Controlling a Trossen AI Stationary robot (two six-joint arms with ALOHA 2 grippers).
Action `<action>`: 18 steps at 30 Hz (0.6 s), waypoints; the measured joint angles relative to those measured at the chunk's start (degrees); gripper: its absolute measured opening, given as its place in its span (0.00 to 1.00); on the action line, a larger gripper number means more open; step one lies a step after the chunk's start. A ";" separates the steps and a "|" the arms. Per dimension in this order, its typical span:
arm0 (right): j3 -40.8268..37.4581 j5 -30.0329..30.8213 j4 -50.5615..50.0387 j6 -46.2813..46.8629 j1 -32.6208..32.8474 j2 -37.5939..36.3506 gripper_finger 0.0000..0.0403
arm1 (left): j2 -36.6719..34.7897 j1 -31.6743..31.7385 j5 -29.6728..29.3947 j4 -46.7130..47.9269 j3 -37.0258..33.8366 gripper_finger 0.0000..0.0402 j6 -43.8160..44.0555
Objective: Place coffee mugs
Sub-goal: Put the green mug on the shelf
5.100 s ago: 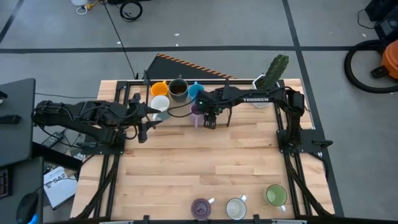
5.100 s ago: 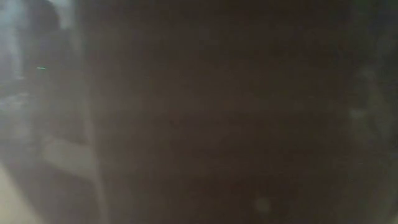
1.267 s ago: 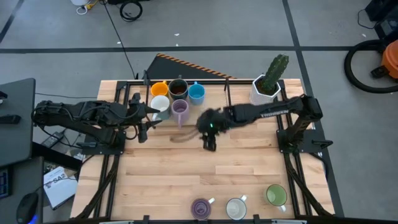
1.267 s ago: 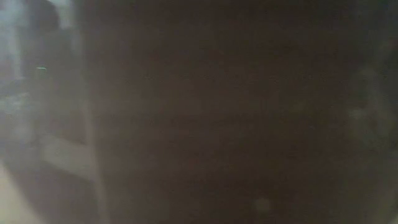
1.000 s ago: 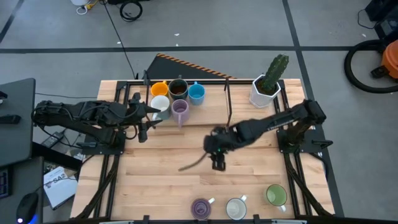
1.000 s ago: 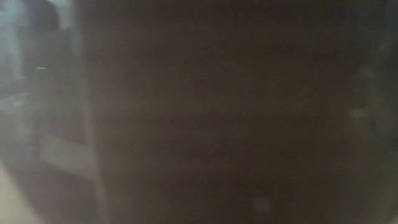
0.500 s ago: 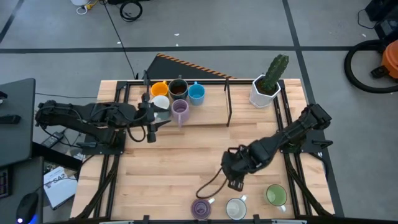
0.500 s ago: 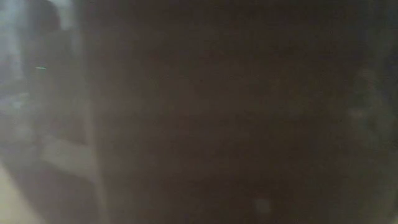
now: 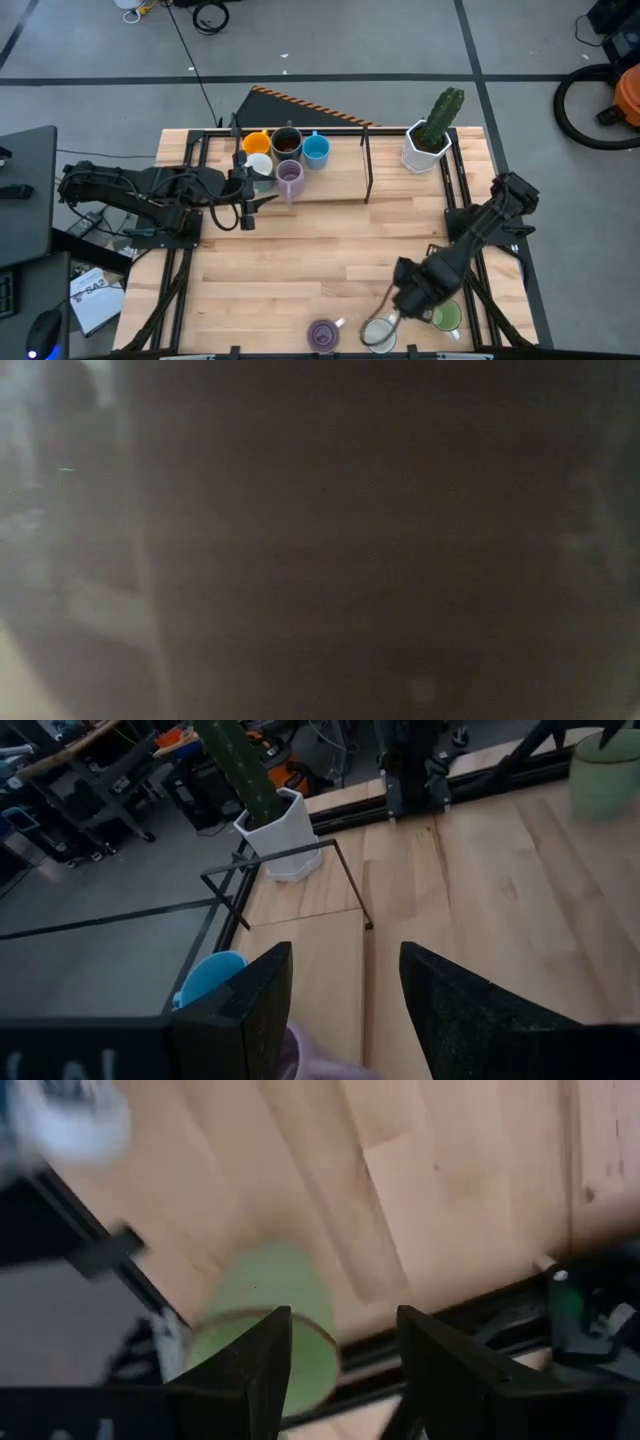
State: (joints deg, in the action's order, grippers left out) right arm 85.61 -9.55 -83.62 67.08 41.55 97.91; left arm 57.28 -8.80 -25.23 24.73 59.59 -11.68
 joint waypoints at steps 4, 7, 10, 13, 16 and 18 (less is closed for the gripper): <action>-1.45 -0.36 0.20 -3.35 3.47 0.07 0.46 | 0.00 0.00 0.00 0.73 0.00 0.48 -0.11; -3.44 -1.92 1.60 -4.02 4.61 0.07 0.46 | 0.00 0.00 0.00 0.74 0.00 0.48 -0.09; -6.43 -4.03 4.42 -4.15 5.49 0.07 0.46 | 0.00 0.00 0.02 0.79 0.00 0.48 0.36; -9.83 -5.70 8.82 -4.86 6.28 0.07 0.45 | 0.00 0.00 0.00 0.78 0.00 0.48 0.50; -13.30 -7.47 11.67 -5.53 6.55 0.07 0.42 | 0.00 0.00 0.00 0.79 0.00 0.48 0.50; -15.11 -7.76 12.78 -6.78 6.50 0.07 0.40 | 0.00 0.00 0.00 0.79 0.00 0.48 0.50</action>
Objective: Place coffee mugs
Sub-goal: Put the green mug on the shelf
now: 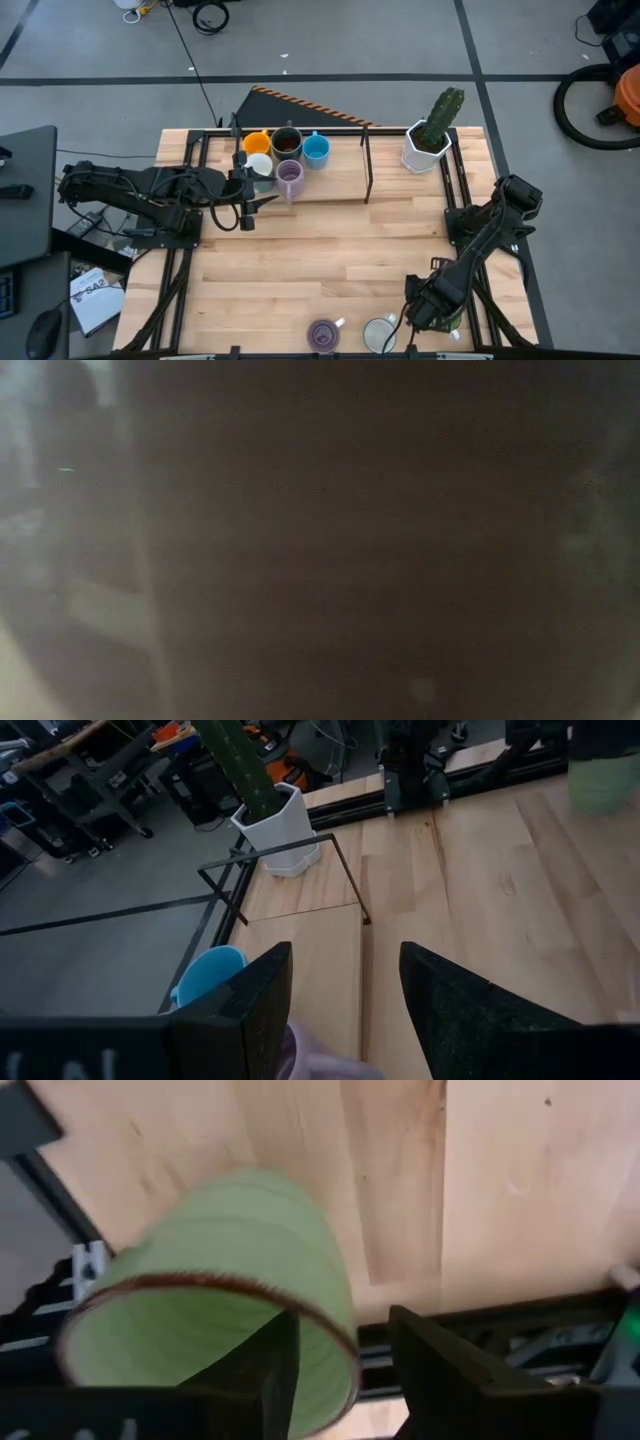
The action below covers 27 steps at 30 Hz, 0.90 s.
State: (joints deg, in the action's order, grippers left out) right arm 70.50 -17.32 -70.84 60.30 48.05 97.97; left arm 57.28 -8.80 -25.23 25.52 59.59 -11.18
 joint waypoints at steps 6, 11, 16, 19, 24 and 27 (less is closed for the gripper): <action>-2.34 4.10 2.15 -3.92 -1.00 0.00 0.28 | 0.00 0.00 0.00 0.08 0.02 0.48 0.04; -2.36 7.25 1.64 -5.07 -3.31 -0.07 0.12 | 0.00 0.00 0.00 0.58 0.02 0.48 0.44; -2.36 8.03 -1.17 -5.48 -6.49 -1.00 0.05 | 0.00 -0.09 1.32 1.35 0.04 0.48 1.89; -2.45 12.95 -1.55 -5.03 -9.14 -3.13 0.07 | 0.00 -0.09 3.68 1.61 0.04 0.48 2.82; -2.43 16.61 -1.32 -5.52 -15.63 -7.25 0.08 | 0.00 -0.09 4.90 3.72 0.07 0.48 3.95; -2.41 17.44 0.78 -7.94 -20.36 -8.79 0.06 | -0.02 -0.05 5.74 6.28 0.09 0.48 6.16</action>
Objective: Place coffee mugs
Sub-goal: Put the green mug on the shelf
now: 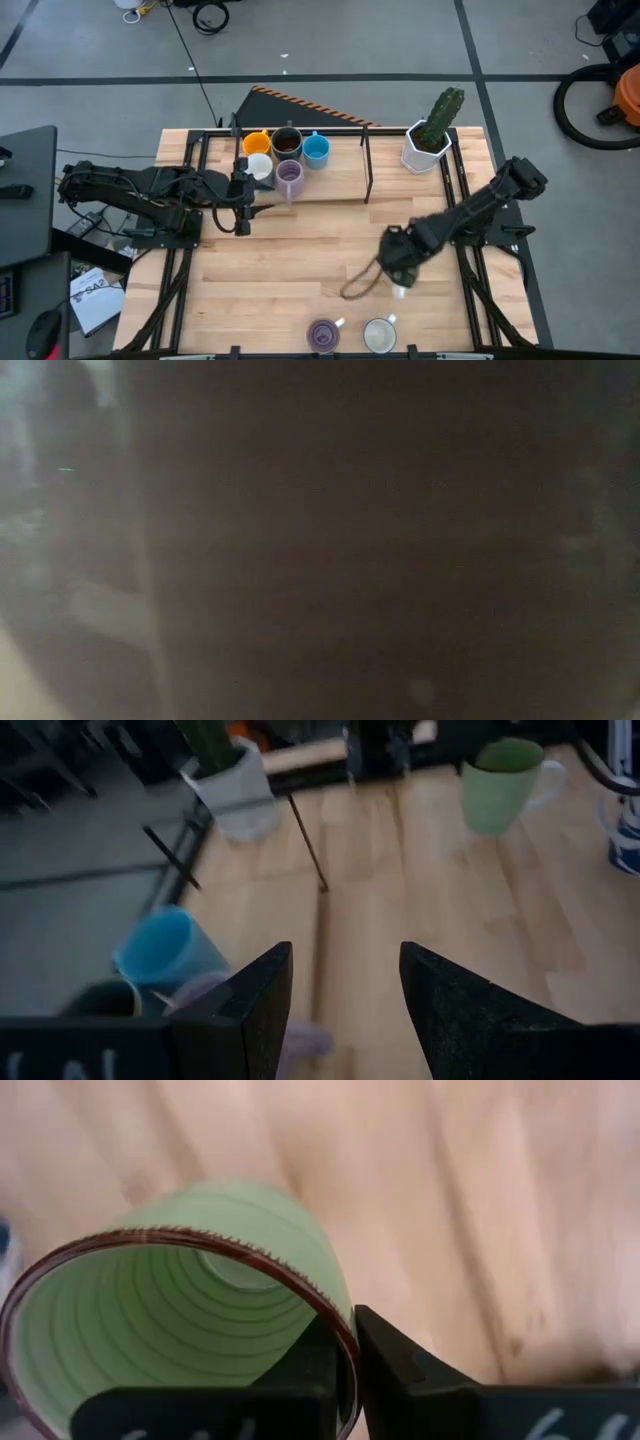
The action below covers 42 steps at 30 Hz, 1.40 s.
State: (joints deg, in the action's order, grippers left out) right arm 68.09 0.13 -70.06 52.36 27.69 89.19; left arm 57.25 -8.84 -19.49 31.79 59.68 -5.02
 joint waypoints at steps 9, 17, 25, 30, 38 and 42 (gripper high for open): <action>3.63 5.66 8.39 -14.82 -11.23 -0.26 0.07 | 0.00 0.00 2.31 4.47 0.00 0.48 4.13; 10.98 10.96 13.81 -26.29 -18.71 -0.26 0.07 | -0.02 2.02 2.19 2.03 0.00 0.48 4.98; 23.01 10.81 12.40 -38.64 -22.94 8.00 0.07 | -0.05 2.30 2.23 2.02 0.00 0.48 7.30; 32.28 12.13 7.04 -46.89 -26.11 15.96 0.07 | -1.11 2.30 2.25 1.96 0.04 0.48 8.61; 39.89 10.88 4.07 -57.27 -33.74 23.95 0.07 | -1.53 2.25 6.69 2.90 0.04 0.48 12.48; 41.14 9.94 4.81 -61.08 -37.00 26.37 0.07 | -1.53 2.25 7.35 2.94 0.04 0.48 13.48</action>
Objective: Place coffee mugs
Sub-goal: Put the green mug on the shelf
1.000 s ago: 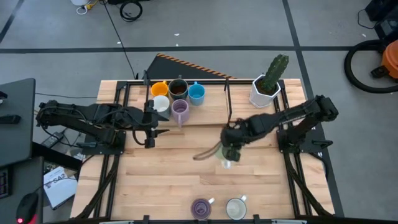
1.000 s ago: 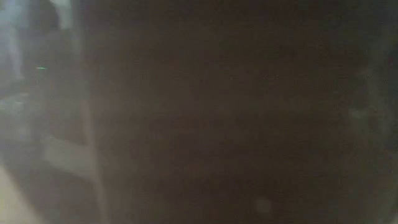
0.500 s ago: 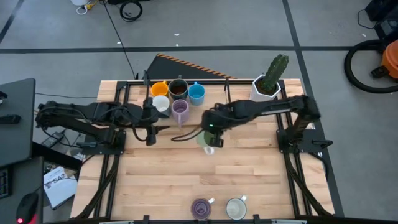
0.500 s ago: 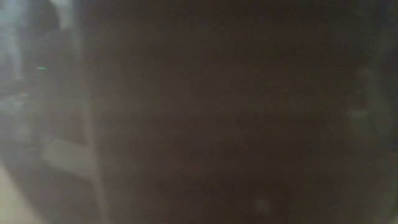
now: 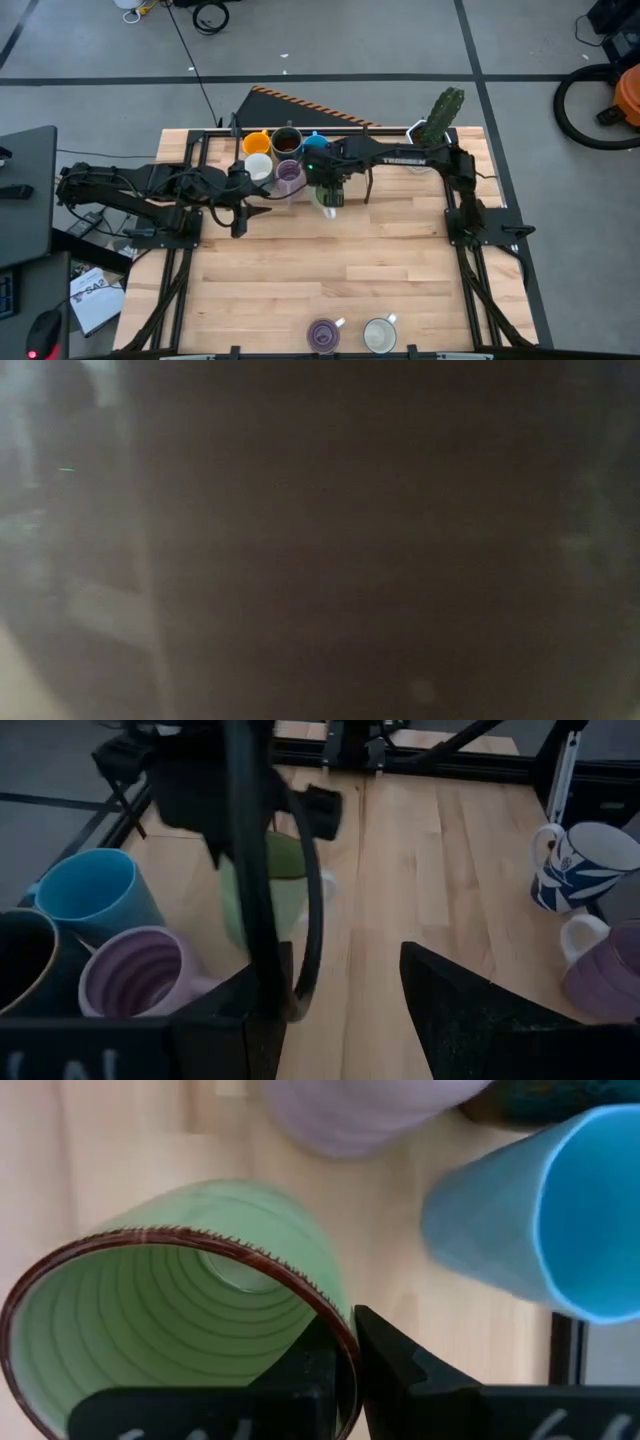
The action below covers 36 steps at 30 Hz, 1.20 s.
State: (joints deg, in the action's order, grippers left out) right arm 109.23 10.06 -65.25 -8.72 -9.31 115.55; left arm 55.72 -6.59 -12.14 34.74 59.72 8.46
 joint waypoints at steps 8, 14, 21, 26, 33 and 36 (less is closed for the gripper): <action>0.35 -2.48 3.39 -5.48 -4.09 2.23 0.07 | 0.00 0.00 -0.09 -0.30 -0.02 0.48 2.45; 0.39 -4.61 3.91 -6.46 -5.71 2.76 0.07 | 0.00 0.00 0.02 -0.31 -0.02 0.48 2.50; 0.37 -5.54 3.90 -6.67 -6.34 2.70 0.08 | 0.00 -0.02 0.08 -0.26 -0.03 0.48 2.28; 2.56 -7.54 2.14 -7.17 -6.35 3.04 0.08 | 0.00 -0.02 0.06 -0.19 -0.04 0.48 1.76; 5.81 -7.86 -3.07 -7.96 -6.52 2.92 0.08 | 0.00 -0.01 -0.01 0.08 -0.04 0.48 1.41; 6.66 -8.01 -3.29 -7.87 -6.74 2.90 0.08 | 0.00 -0.02 -0.01 0.31 -0.04 0.48 1.36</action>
State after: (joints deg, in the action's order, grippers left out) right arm 115.89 2.06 -68.54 -16.59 -16.05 118.45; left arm 55.72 -6.61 -12.14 35.05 59.68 9.82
